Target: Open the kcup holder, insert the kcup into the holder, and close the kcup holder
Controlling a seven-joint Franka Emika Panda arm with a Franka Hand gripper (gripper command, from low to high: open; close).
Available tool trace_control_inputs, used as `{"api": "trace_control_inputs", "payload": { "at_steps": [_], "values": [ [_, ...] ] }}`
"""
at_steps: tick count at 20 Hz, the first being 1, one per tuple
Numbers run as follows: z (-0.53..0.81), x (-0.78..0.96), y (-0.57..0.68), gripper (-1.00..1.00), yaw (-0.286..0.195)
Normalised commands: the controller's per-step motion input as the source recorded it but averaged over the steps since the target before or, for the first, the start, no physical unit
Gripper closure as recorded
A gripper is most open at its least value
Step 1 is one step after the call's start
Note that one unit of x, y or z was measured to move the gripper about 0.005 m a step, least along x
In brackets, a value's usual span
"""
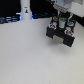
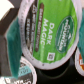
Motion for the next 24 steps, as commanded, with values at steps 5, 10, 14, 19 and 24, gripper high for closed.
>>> {"api": "trace_control_inputs", "payload": {
  "at_steps": [5,10,14,19,24],
  "values": [
    [-0.22,0.04,0.06,1.00,0.024],
    [-0.01,0.06,0.10,-1.00,0.052],
    [0.28,0.10,0.03,-1.00,0.077],
    [0.39,0.12,-0.04,-1.00,0.088],
    [0.48,0.28,-0.28,-1.00,0.086]
  ]
}}
